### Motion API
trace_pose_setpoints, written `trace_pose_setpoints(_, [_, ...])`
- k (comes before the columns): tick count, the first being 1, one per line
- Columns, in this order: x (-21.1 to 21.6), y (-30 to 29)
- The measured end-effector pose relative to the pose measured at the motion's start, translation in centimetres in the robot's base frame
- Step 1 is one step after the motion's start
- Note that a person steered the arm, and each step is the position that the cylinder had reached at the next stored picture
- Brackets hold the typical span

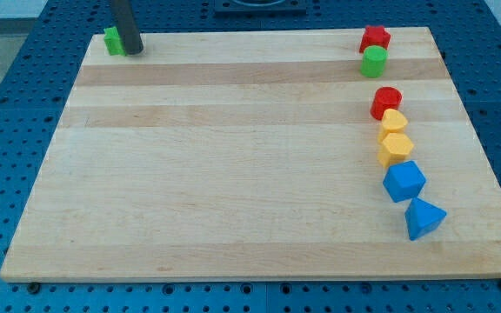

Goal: Move your arm towards the bottom center

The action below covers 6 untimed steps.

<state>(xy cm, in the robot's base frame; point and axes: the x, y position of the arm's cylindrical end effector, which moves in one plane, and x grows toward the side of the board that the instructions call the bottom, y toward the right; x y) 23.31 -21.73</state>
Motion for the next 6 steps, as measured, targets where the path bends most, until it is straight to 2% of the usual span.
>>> trace_pose_setpoints(1, [1.5,0.5])
trace_pose_setpoints(2, [4.0,4.6])
trace_pose_setpoints(3, [8.3,7.0])
trace_pose_setpoints(4, [15.5,9.2])
trace_pose_setpoints(5, [24.8,12.0])
trace_pose_setpoints(6, [33.0,18.5])
